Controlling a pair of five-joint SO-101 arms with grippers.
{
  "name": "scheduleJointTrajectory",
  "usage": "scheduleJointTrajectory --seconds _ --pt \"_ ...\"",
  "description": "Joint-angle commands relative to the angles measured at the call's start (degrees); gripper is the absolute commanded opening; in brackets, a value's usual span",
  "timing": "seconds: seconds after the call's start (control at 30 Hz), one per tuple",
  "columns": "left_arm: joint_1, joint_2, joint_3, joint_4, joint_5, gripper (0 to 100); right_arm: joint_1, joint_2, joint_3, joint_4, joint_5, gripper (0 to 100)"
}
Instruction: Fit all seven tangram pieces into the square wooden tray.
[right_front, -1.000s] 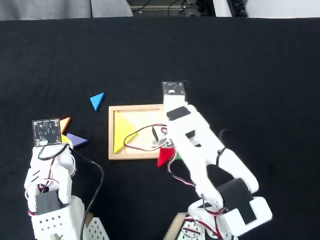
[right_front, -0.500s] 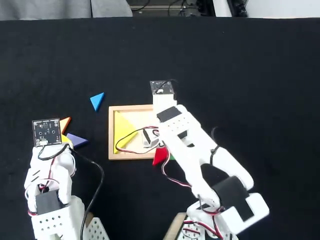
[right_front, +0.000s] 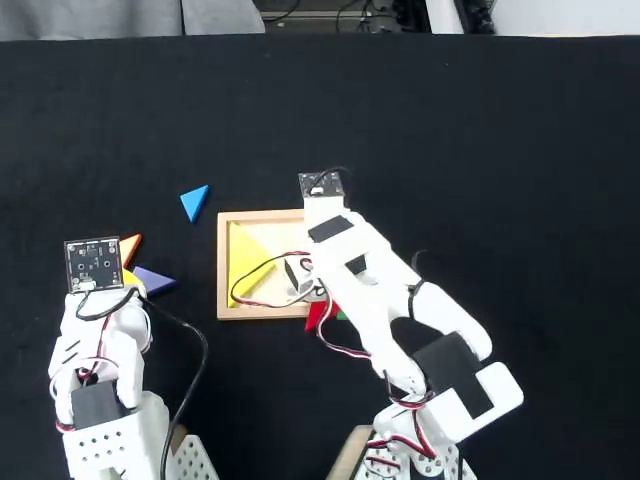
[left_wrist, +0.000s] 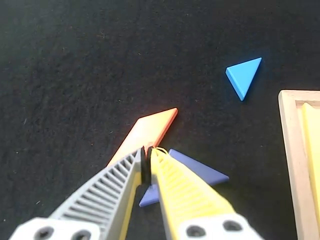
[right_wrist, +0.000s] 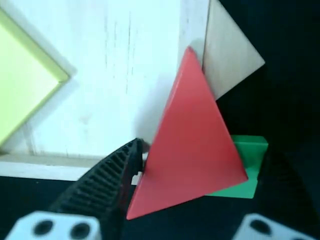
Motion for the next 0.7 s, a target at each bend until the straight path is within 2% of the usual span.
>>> scheduleJointTrajectory --seconds 0.0,0.17,0.53,0.67 --pt "0.66 -0.53 1.01 -0.62 -0.53 5 0.00 -0.31 -0.75 -0.44 -0.44 36.6" --pt "0.66 -0.53 1.01 -0.62 -0.53 5 0.00 -0.31 -0.92 -0.53 -0.18 28.6" --pt "0.66 -0.53 1.01 -0.62 -0.53 5 1.93 -0.31 -2.86 0.18 0.18 27.9" --pt "0.66 -0.53 1.01 -0.62 -0.53 5 3.60 -0.31 -6.81 4.22 8.79 27.9"
